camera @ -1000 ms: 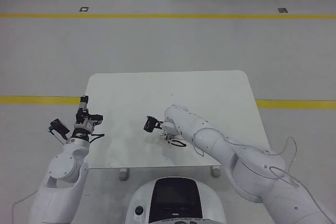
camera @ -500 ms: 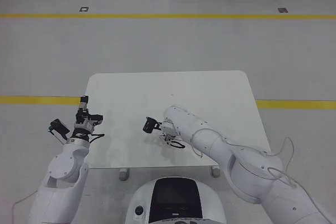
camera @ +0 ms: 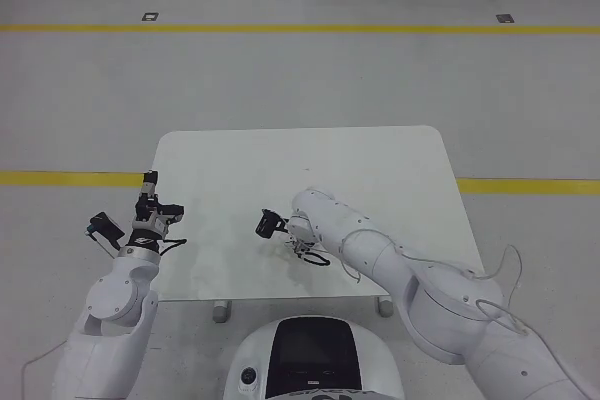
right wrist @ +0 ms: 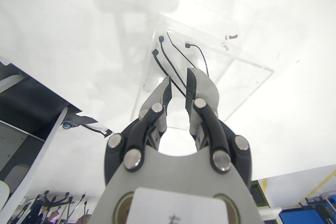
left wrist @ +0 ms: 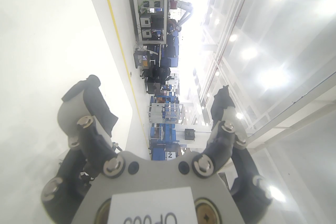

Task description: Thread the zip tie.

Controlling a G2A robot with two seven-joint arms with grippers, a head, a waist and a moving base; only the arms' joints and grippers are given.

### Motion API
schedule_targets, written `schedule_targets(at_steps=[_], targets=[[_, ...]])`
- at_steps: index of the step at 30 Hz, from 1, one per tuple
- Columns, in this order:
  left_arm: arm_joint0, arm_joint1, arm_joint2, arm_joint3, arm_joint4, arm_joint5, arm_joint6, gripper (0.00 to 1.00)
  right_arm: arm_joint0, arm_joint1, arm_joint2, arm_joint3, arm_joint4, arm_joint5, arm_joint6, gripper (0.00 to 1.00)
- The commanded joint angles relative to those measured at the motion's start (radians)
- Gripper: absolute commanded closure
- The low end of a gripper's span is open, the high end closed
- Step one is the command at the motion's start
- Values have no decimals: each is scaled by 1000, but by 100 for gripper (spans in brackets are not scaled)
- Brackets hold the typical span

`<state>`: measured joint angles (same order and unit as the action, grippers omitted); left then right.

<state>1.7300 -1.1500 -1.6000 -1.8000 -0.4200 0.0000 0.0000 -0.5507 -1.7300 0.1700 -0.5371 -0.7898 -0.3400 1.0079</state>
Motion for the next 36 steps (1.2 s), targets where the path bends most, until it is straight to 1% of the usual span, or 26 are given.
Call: schedule_targets(at_steps=[1, 6, 11, 16, 24, 36], targets=[[0, 0, 0, 0, 0, 0, 0, 0, 1, -1, 0, 3, 3, 0, 1, 81], [0, 0, 0, 0, 0, 0, 0, 0, 1, -3, 0, 7, 7, 0, 5, 82], [0, 0, 0, 0, 0, 0, 0, 0, 0, -6, 0, 14, 10, 0, 11, 89], [0, 0, 0, 0, 0, 0, 0, 0, 1, -9, 0, 19, 14, 0, 17, 90], [0, 0, 0, 0, 0, 0, 0, 0, 2, -11, 0, 23, 20, 0, 20, 100], [0, 0, 0, 0, 0, 0, 0, 0, 11, -8, 0, 18, 17, 0, 10, 100]])
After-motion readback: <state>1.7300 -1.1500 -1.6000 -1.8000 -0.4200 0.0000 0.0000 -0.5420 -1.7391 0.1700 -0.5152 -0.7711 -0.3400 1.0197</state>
